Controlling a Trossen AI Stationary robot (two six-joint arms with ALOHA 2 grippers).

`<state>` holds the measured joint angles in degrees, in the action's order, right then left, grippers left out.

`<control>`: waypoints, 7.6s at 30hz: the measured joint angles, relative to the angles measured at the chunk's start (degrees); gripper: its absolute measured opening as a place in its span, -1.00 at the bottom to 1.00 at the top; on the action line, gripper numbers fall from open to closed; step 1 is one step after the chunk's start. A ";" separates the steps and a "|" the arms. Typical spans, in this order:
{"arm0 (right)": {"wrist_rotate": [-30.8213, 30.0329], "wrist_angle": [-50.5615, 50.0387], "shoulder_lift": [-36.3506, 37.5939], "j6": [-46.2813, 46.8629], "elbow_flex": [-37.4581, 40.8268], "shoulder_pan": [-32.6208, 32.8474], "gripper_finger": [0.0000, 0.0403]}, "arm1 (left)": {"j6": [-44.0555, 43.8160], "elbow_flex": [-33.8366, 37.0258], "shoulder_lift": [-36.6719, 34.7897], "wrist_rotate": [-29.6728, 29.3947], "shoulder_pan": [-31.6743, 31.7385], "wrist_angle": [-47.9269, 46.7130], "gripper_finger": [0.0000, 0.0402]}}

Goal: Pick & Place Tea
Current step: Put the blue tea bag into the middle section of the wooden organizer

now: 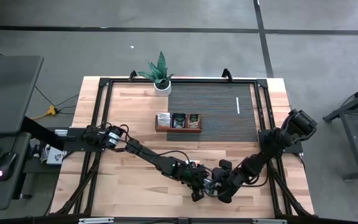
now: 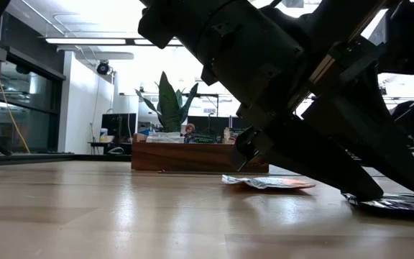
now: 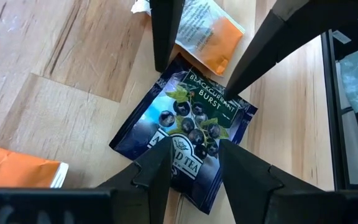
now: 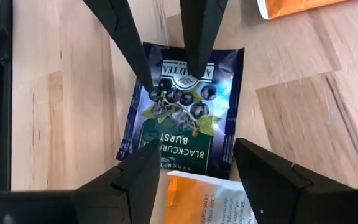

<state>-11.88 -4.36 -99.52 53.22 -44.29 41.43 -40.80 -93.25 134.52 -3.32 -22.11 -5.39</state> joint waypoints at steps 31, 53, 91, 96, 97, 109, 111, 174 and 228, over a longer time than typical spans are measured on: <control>-7.73 1.48 -4.80 -1.21 -0.22 2.36 -0.07 | -0.22 0.09 0.04 1.44 1.14 1.65 -0.32; -6.89 0.72 -2.95 4.59 0.20 1.49 -0.99 | 1.42 -3.57 -0.95 12.99 4.65 -5.42 -0.32; -11.85 -47.67 1.68 -11.85 -23.17 -3.21 -1.00 | 20.10 -21.49 -2.83 18.74 10.49 -32.71 -0.32; -12.06 -47.30 1.70 -11.68 -23.17 -3.21 -1.00 | 17.98 -21.49 -2.89 18.28 10.49 -29.43 -0.32; -12.05 -47.27 1.70 -11.67 -23.17 -3.21 -1.00 | 17.68 -21.49 -2.89 17.98 10.49 -28.90 -0.32; -12.24 -47.04 1.72 -10.61 -23.26 -3.21 -1.00 | 16.28 -21.51 -2.93 12.60 10.49 -30.03 -0.32; -12.24 -47.04 1.72 -10.65 -23.26 -3.21 -1.00 | 16.35 -21.51 -2.93 11.54 10.49 -30.91 -0.32; -12.59 -46.97 1.79 -7.89 -23.28 -3.19 -1.00 | 18.67 -21.57 -2.99 13.69 10.47 -29.03 -0.99; -33.03 -31.01 36.86 17.95 3.23 8.90 -0.12 | 34.26 -21.41 -21.47 -0.05 14.25 -23.15 -1.00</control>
<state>-44.91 -35.37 -62.66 71.17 -41.06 50.33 -6.54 -114.66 113.05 -3.38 -7.86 -28.54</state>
